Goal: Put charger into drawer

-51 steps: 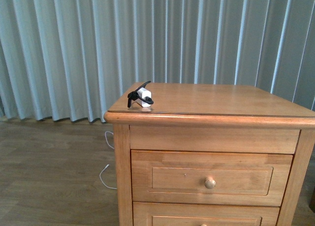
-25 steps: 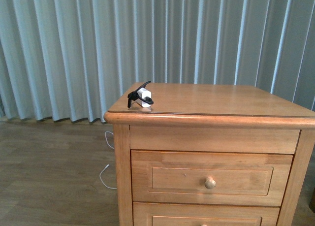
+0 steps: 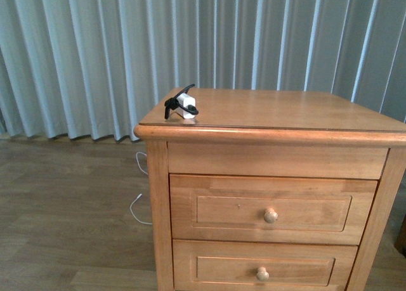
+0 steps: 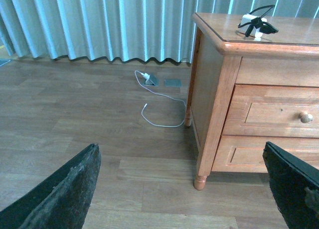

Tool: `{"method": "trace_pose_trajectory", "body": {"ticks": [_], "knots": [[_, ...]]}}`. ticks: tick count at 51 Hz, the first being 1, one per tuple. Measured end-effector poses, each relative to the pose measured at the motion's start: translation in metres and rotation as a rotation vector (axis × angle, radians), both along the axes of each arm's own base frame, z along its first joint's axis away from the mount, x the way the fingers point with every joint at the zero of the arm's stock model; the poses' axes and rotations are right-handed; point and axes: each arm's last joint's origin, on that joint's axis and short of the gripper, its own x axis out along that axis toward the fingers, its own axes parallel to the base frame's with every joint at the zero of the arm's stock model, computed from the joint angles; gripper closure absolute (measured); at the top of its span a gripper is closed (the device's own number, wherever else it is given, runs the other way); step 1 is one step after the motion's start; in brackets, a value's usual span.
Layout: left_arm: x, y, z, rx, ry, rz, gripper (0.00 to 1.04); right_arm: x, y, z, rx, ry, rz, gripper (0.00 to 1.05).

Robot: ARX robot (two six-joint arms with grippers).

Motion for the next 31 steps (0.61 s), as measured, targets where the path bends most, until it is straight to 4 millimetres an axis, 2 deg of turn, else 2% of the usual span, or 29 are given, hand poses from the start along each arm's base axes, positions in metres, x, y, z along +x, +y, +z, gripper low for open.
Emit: {"method": "trace_pose_trajectory", "body": {"ticks": [5,10,31], "knots": [[0.0,0.0,0.0,0.0,0.0,0.0,0.06,0.03,0.017,0.002,-0.015,0.017,0.03,0.08],[0.0,0.0,0.0,0.0,0.0,0.0,0.06,0.049,0.031,-0.002,-0.033,0.036,0.049,0.08],[0.0,0.0,0.0,0.0,0.0,0.0,0.06,0.12,0.101,-0.032,-0.104,0.077,0.14,0.08]]}}
